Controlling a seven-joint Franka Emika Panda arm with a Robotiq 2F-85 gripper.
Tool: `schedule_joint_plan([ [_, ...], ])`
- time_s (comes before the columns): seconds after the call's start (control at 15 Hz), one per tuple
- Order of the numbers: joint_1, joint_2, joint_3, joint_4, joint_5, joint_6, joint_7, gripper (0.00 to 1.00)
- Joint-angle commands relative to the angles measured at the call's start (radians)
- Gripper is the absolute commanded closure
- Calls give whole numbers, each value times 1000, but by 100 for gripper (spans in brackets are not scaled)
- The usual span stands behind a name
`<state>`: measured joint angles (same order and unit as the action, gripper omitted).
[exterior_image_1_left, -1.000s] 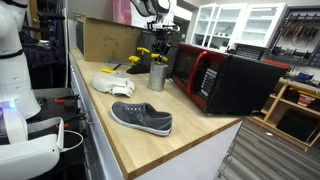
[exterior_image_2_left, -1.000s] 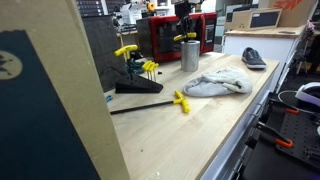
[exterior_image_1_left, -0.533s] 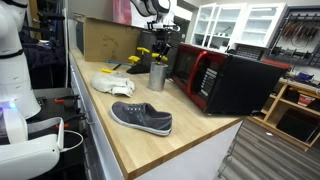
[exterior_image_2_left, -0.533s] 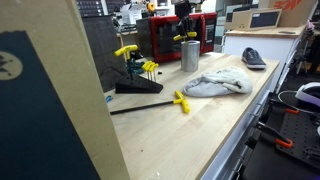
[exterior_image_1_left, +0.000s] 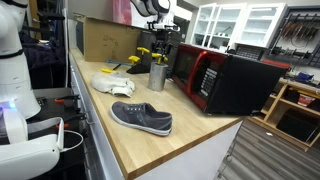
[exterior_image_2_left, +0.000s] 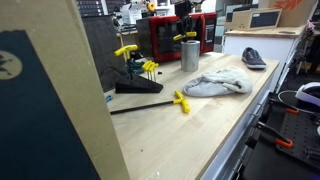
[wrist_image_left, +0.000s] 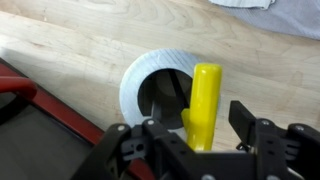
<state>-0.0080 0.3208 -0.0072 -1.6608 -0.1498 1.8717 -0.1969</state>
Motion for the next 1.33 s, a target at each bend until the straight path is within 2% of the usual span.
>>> schedule_joint_plan([
  [0.0, -5, -12, 8, -8, -1, 13, -32, 20],
  [0.07, -6, -9, 9, -9, 0, 27, -40, 43],
  [0.13, -5, -7, 9, -10, -3, 41, -42, 43],
  [0.53, -4, -2, 10, -21, -11, 147, -62, 89],
  [0.67, -5, -8, 10, -26, -8, 150, -65, 99],
  [0.8, -6, -14, 11, -32, -7, 140, -79, 96],
  [0.87, -6, -16, 11, -36, -9, 135, -82, 99],
  [0.93, -5, -18, 12, -37, -9, 129, -87, 60],
  [1.07, -3, -20, 13, -39, -13, 125, -97, 61],
  [1.27, -3, -25, 13, -41, -17, 125, -121, 41],
])
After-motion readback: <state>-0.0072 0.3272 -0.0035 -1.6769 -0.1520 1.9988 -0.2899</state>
